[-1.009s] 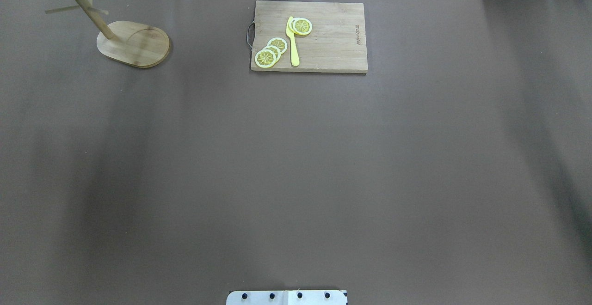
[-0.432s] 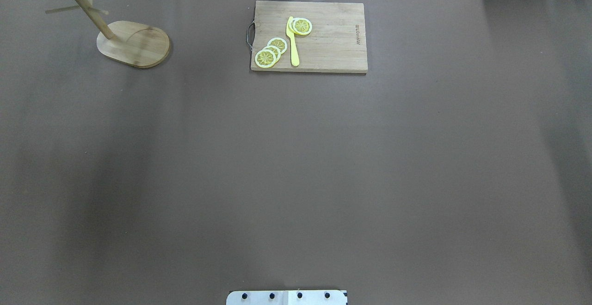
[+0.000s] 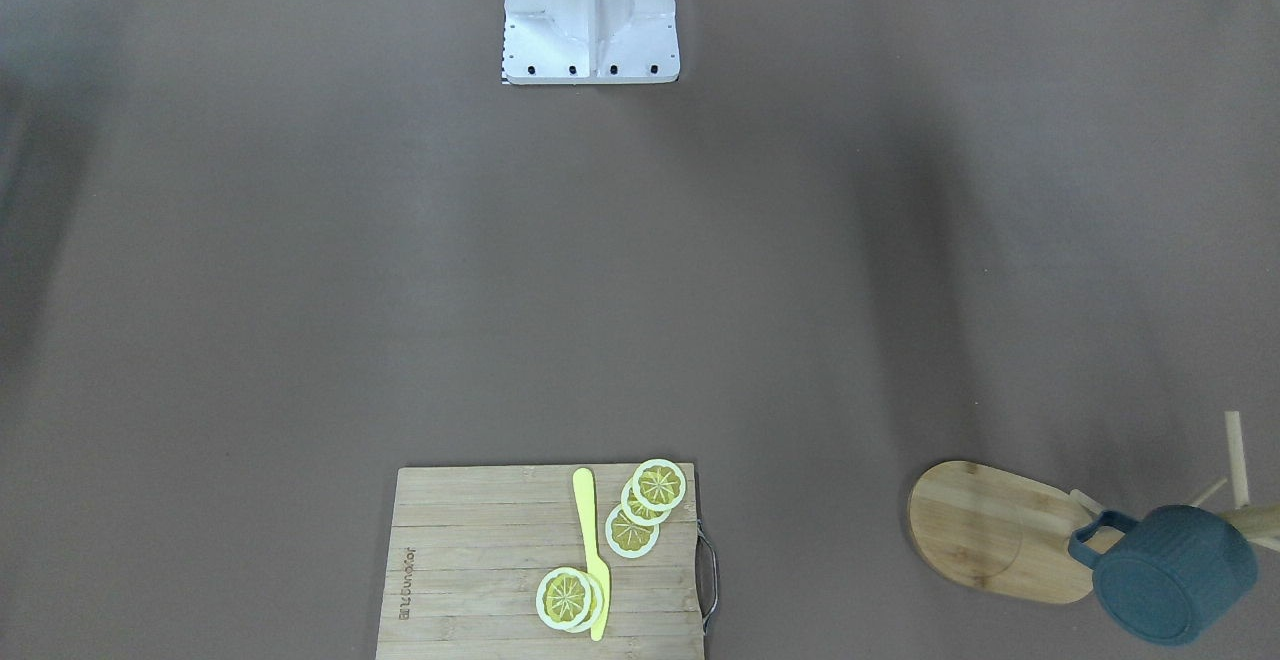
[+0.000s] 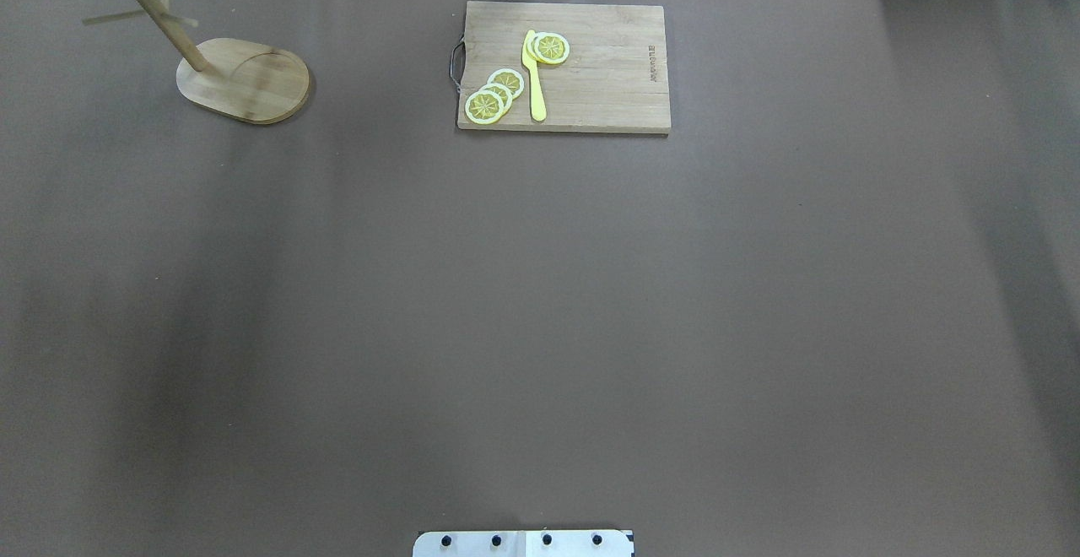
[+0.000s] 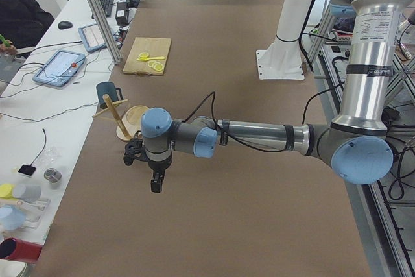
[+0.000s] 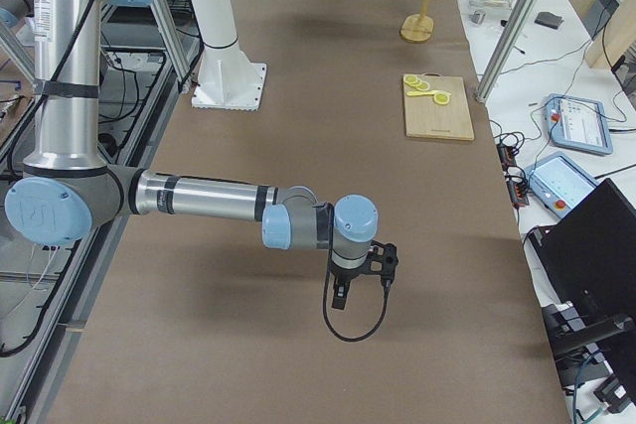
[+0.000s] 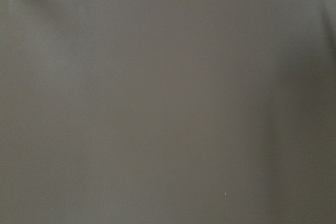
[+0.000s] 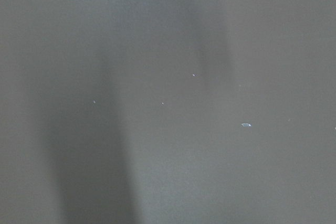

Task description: Hang cup on storage rack

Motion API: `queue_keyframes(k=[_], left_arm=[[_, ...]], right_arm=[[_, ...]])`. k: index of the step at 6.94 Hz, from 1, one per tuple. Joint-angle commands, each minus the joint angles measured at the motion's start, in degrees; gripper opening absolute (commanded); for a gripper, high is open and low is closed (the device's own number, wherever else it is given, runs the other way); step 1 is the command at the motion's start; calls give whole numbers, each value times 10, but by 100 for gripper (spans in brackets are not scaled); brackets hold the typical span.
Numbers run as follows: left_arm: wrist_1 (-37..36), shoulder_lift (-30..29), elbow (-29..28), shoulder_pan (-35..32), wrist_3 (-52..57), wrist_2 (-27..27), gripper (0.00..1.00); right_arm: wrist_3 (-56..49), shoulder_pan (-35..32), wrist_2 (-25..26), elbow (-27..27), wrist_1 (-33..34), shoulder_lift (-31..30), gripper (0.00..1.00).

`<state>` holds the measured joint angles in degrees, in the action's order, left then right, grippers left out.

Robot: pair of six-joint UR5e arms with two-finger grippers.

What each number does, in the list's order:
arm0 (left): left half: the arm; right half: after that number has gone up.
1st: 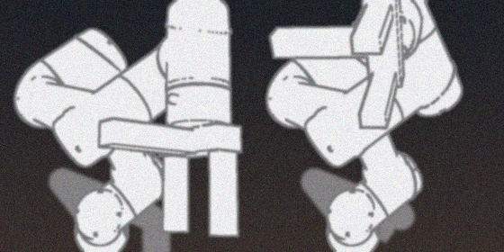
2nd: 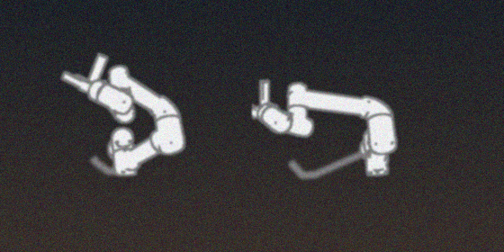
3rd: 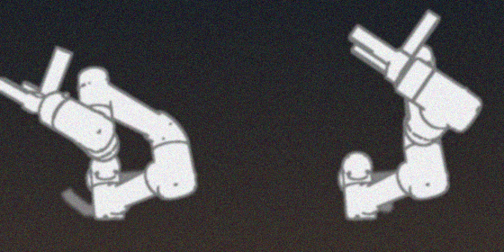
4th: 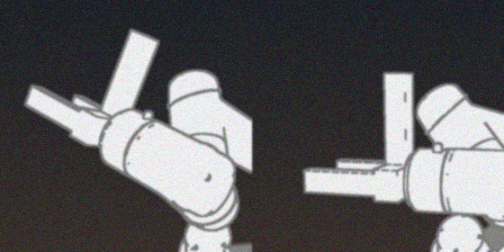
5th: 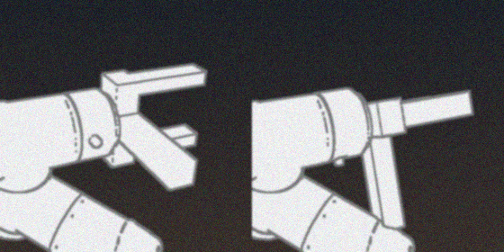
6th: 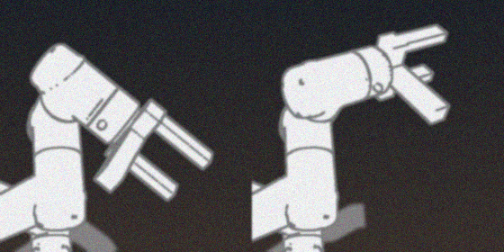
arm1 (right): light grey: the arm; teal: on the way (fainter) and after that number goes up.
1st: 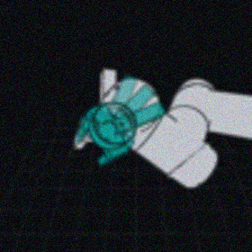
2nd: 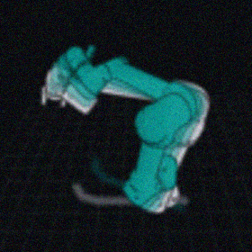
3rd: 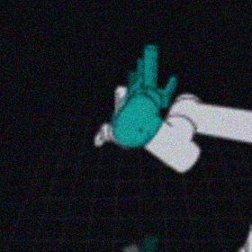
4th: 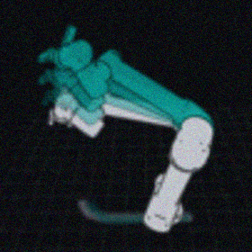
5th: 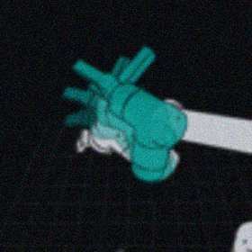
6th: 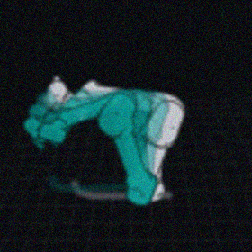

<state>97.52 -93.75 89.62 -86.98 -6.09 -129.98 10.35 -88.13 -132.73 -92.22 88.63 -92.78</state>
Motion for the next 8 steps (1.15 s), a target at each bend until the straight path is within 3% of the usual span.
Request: queue_keyframes(k=[1,5,8], left_arm=[[-32,2,28,6,2,-2,98],[-28,43,26,10,32,1,98],[-28,40,31,10,28,-4,98]], right_arm=[[-1,-8,-6,-39,90,35,100],[-4,-8,-9,-38,88,19,100],[-7,-8,-8,-38,88,20,100]])
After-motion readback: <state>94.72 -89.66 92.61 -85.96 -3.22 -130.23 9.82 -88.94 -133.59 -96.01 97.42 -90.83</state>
